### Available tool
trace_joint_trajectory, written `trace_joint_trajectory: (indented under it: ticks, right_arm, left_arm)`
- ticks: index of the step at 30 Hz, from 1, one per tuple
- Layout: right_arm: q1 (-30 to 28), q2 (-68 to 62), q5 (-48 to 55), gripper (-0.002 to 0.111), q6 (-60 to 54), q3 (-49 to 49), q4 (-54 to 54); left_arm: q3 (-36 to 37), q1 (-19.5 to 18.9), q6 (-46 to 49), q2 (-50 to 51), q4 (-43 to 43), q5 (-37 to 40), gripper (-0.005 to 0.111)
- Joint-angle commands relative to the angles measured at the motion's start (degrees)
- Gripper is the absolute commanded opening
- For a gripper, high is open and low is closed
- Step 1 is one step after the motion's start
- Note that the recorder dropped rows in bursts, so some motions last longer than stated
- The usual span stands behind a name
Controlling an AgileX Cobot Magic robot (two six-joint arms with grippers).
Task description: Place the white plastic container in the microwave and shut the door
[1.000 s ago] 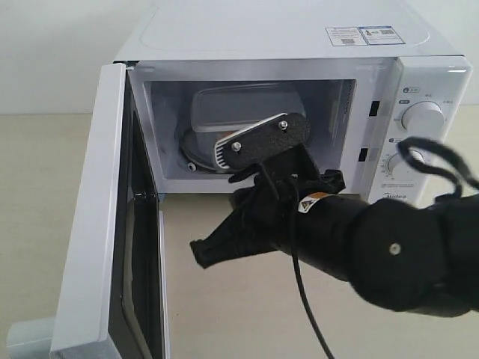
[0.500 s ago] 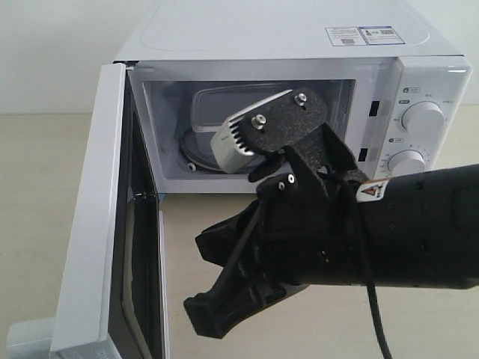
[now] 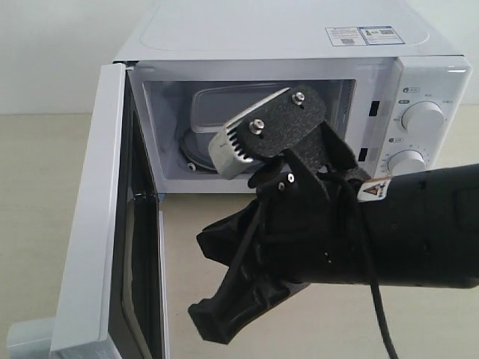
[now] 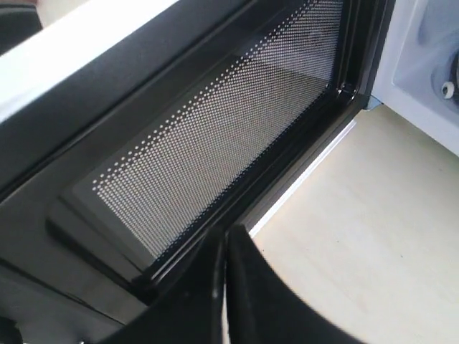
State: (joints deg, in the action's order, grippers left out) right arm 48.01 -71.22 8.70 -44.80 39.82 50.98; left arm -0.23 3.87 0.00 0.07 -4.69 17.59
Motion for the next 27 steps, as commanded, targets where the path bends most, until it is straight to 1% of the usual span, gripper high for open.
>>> trace_joint_trajectory:
  ticks: [1, 3, 7, 16, 20, 24, 27]
  right_arm:
    - [-1.39, 5.21, 0.09, 0.0, 0.5, -0.49, 0.59]
    - [-3.34, 8.56, 0.07, 0.0, 1.92, -1.16, 1.32]
    - [-10.52, 17.42, -0.49, 0.0, 4.64, -4.53, 1.39]
    - [-30.07, 41.45, -8.7, 0.0, 5.59, -19.37, 1.23]
    - [-38.68, 52.19, -9.17, 0.0, 5.73, -25.49, 1.23]
    - [-44.0, 61.12, -9.37, 0.0, 5.73, -30.73, 1.23]
    - [-45.17, 65.1, -9.37, 0.0, 5.96, -32.92, 1.23]
  left_arm:
    - [0.23, -0.27, 0.0, -0.07, -0.31, -0.01, 0.004]
    - [0.23, -0.27, 0.0, -0.07, -0.31, -0.01, 0.004]
    - [0.23, -0.27, 0.0, -0.07, -0.31, -0.01, 0.004]
    - [0.23, -0.27, 0.0, -0.07, -0.31, -0.01, 0.004]
    - [0.23, -0.27, 0.0, -0.07, -0.31, -0.01, 0.004]
    - [0.23, -0.27, 0.0, -0.07, -0.31, -0.01, 0.004]
    - [0.23, -0.27, 0.0, -0.07, -0.31, -0.01, 0.004]
